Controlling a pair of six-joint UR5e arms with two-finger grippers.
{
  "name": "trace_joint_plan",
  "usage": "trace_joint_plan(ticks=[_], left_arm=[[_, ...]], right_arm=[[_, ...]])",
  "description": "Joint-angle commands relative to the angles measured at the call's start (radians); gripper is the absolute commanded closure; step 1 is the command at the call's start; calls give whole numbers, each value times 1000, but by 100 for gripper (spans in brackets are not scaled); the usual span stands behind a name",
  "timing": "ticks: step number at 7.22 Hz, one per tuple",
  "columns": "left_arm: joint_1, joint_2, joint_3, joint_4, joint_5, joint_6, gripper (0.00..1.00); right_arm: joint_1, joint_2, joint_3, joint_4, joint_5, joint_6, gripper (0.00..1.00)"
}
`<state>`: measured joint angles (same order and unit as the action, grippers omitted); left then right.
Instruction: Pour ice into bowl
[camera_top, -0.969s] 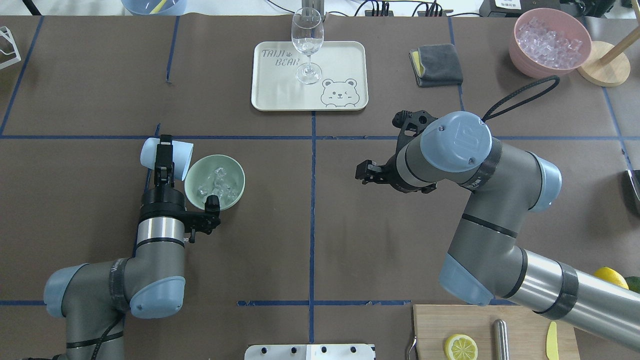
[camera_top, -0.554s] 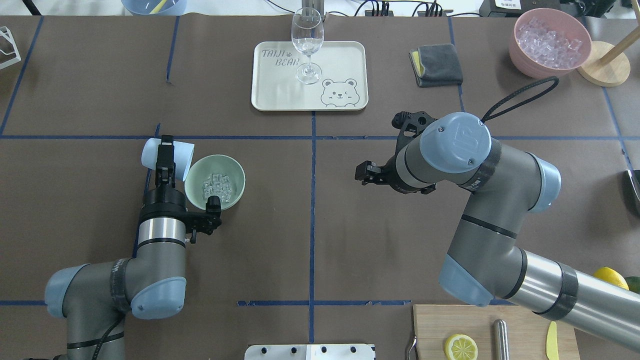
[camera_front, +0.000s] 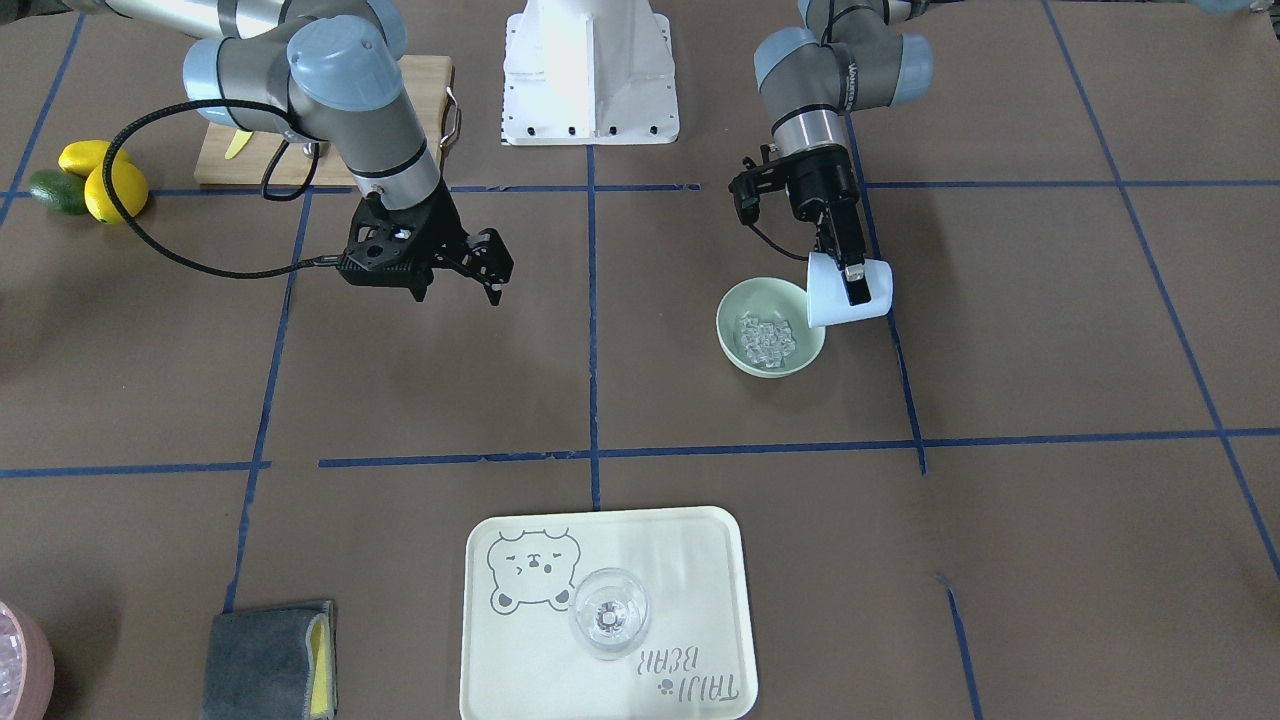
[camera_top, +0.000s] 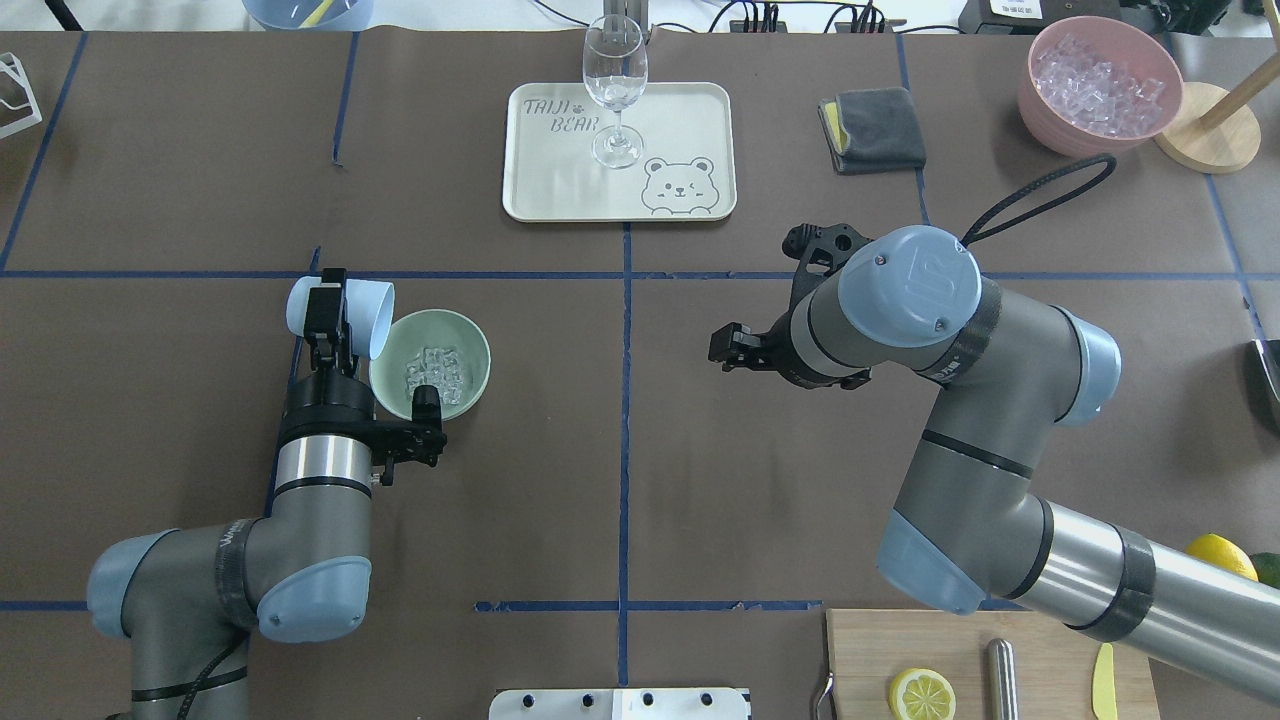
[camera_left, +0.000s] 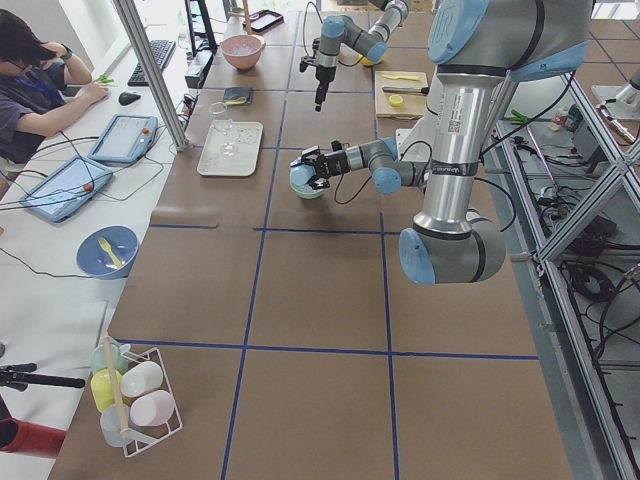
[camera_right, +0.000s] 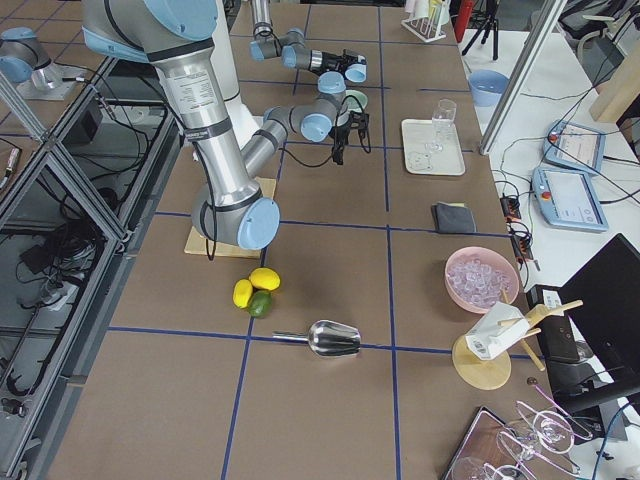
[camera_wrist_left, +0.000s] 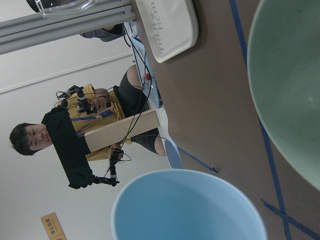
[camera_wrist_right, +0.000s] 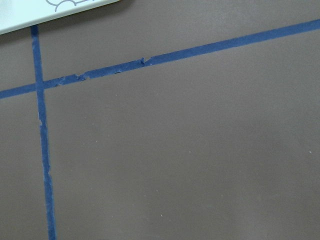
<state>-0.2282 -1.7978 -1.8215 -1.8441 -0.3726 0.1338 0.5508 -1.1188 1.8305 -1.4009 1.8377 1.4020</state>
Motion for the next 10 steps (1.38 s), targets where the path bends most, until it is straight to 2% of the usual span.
trace_joint_plan(ticks=[1,4,7,10], left_arm=[[6,0,-5,-7,-3,-257,100],[20,-2,-19,-10,-66,-565,100],[33,3,-6,-225,-106,-760,100],[35,6,-21,-240,-106,-1006,100]], right_arm=[[0,2,1,0,0,0,0],[0,5,6,-1,0,2,0],[-2,5,7,0,0,3,0],[-8,7,9,0,-1,18,0]])
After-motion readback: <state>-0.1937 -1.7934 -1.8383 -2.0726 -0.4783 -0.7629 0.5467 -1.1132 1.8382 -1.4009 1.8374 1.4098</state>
